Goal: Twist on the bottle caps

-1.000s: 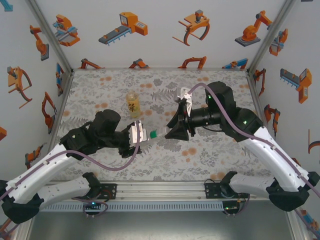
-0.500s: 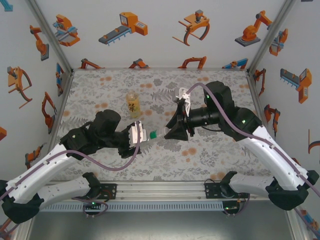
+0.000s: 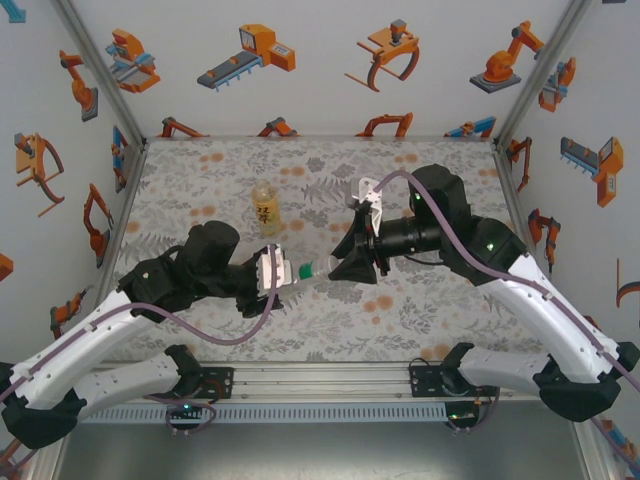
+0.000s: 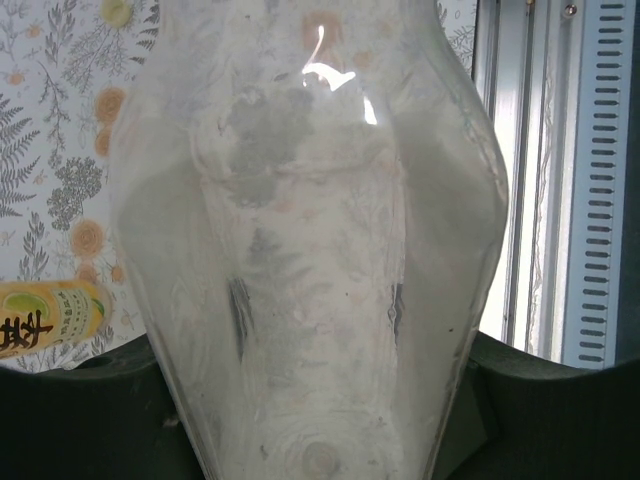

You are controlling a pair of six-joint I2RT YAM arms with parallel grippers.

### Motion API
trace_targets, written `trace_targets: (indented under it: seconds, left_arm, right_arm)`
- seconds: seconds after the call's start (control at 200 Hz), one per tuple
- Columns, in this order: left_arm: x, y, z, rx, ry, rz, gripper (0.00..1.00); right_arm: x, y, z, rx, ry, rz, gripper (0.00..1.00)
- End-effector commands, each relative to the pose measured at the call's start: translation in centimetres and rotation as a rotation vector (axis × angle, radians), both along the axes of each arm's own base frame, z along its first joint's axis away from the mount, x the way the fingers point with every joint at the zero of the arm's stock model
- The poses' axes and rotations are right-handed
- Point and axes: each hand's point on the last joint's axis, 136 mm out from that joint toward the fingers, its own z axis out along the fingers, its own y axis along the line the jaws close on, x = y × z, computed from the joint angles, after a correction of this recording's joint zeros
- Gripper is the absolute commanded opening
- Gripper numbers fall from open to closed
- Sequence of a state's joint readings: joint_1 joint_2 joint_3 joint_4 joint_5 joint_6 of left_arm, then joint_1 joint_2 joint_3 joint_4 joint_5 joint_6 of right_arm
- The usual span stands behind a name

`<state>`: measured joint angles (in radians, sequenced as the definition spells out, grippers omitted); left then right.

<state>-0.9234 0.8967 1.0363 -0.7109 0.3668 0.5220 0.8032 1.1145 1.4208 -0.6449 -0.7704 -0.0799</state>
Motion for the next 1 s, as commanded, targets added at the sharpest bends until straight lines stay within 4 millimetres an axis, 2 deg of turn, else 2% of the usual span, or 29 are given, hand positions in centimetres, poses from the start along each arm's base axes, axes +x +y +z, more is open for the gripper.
trace_targets:
  seconds: [0.0,0.571,0.731,0.911,0.996]
  left_arm:
    - [-0.4,-0.5,1.0,-0.047,-0.019,-0.031,0.0]
    - [0.1,-0.8,1.6,-0.062,-0.031,-0.012,0.0]
    - [0.2,-0.6,1.5,-0.063,-0.033,-0.003,0.0]
    - [0.2,-0.8,1.6,-0.08,-0.031,-0.002,0.0]
    - [0.3,-0.9,1.6,-0.085,-0.034,-0.002,0.0]
  right_arm:
    - [-0.8,0.0,0.7,0.029,-0.026,0.036,0.14]
    - [-0.9,0.8,-0.4,0.0,0.027,0.018,0.1]
    - [-0.1,0.5,-0.9,-0.012,0.071,-0.064,0.08]
    - [1.3,0.1,-1.9,-0.026,0.178,-0.202,0.0]
    - [2.0,-0.3,-2.2,-0.026,0.23,-0.27,0.0]
